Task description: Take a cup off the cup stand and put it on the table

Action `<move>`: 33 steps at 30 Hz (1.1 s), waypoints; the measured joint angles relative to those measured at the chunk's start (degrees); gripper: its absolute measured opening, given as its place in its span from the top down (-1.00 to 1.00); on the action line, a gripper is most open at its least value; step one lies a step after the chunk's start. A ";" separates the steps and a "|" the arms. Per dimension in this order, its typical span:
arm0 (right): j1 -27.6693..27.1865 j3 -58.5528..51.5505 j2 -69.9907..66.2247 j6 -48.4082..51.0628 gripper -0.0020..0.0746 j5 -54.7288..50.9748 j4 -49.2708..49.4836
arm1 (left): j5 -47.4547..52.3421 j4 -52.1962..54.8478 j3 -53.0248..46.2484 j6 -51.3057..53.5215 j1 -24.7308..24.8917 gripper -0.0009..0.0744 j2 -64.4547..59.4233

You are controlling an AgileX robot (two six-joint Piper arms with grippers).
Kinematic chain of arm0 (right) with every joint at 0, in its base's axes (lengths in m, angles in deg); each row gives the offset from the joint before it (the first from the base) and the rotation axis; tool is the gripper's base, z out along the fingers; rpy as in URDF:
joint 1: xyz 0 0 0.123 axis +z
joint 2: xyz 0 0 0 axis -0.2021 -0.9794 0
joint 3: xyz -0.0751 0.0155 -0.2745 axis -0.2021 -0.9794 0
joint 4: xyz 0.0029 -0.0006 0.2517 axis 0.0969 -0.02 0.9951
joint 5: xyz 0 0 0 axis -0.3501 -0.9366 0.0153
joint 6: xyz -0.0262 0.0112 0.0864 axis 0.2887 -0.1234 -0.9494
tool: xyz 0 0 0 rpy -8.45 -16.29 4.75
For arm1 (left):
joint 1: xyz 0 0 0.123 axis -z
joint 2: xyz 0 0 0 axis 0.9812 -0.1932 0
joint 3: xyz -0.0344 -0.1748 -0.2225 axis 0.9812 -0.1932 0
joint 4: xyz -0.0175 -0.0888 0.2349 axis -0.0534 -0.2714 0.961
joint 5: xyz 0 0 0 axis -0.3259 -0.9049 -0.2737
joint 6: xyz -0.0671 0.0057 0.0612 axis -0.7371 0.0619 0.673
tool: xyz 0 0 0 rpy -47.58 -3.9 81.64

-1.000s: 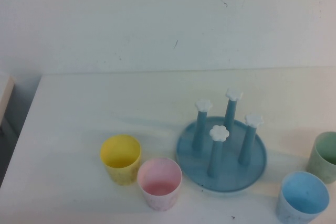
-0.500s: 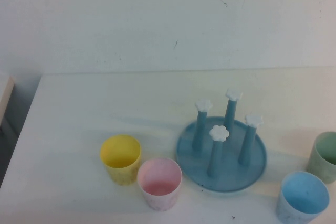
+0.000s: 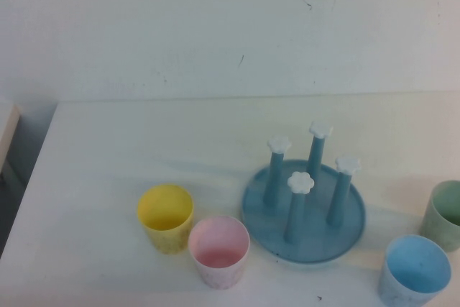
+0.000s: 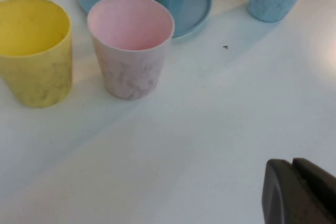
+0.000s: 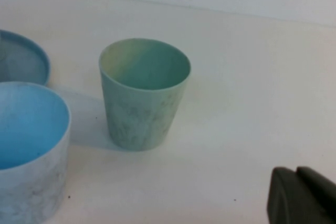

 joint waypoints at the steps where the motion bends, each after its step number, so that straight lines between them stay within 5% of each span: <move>1: 0.00 0.00 0.00 0.00 0.95 0.00 0.00 | -1.18 1.28 -1.14 0.00 -0.68 0.98 0.00; 6: 0.00 0.00 0.00 0.00 0.95 -0.08 0.00 | -10.70 6.35 -7.19 0.11 -9.32 0.98 0.14; 16: 0.00 0.00 0.00 0.00 0.95 -0.08 0.00 | -31.31 7.13 -17.31 0.24 -36.79 0.98 9.22; 26: 0.00 0.00 0.00 0.00 0.95 -0.08 0.00 | -21.83 7.34 -17.68 0.24 -61.03 0.98 17.33; 33: 0.00 0.00 0.00 0.00 0.95 -0.08 0.00 | -14.61 2.23 -17.68 0.24 -64.55 0.98 17.33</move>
